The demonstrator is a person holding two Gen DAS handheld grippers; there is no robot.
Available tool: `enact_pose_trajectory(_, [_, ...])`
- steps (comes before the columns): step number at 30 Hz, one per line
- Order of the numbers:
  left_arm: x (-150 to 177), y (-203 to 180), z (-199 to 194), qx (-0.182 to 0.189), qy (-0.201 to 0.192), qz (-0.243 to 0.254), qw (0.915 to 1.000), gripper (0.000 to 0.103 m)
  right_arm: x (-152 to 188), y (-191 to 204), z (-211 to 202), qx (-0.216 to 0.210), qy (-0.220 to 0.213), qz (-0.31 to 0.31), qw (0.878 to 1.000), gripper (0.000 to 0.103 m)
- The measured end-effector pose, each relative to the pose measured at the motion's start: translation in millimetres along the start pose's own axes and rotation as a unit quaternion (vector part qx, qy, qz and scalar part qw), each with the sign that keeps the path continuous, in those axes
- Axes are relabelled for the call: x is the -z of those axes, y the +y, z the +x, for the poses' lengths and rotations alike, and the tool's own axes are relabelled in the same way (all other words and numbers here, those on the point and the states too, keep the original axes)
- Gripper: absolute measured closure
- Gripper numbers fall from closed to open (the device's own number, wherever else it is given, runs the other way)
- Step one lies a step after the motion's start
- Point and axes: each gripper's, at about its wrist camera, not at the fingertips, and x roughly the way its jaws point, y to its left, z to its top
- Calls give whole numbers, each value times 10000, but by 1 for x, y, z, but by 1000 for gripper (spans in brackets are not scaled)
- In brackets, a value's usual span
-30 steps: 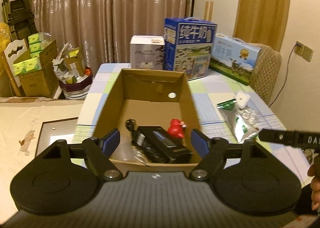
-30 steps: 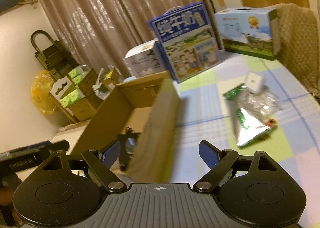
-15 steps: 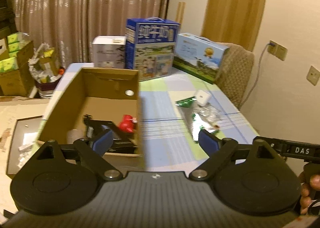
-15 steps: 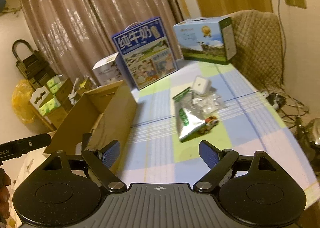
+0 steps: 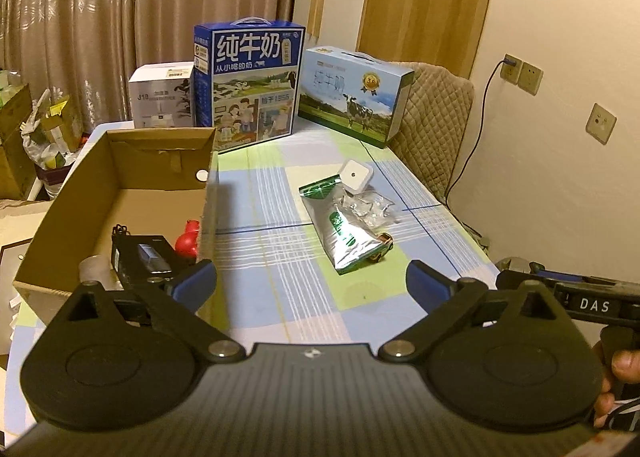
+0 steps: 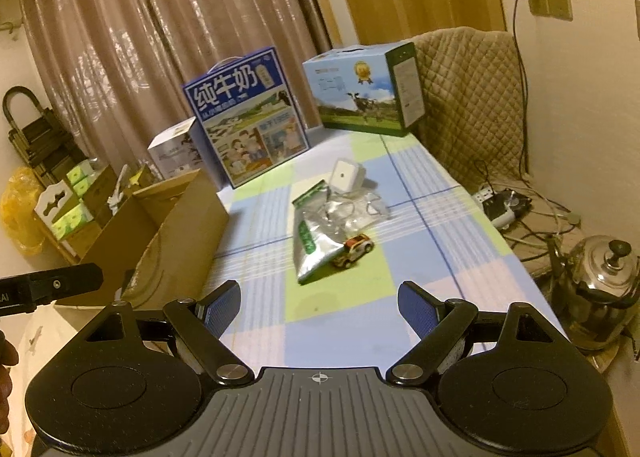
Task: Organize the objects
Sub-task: 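Withdraw both tools from the box back over the table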
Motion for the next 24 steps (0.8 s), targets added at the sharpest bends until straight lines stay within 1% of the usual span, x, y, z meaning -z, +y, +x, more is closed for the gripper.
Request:
enact_pose_trajectory(7, [-4,-8,13,-27,82,14,10000,3,-3,-13,2,37,-22,13,10000,20])
enact_pose_trajectory(14, [-12,-13,33,-46,155,11,9999,3,-8,-19,12,20,-27,-276,9996,20])
enact_pose_trajectory(18, [-16,-15,53,-43,242,-16,9997,3,-11,-23,26,10,45,-464,9989,20])
enact_pose_trajectory(24, [-21,-16,91,-39,399,-34,9992,3,-15,-32,59,-47,240,-874,9959,20])
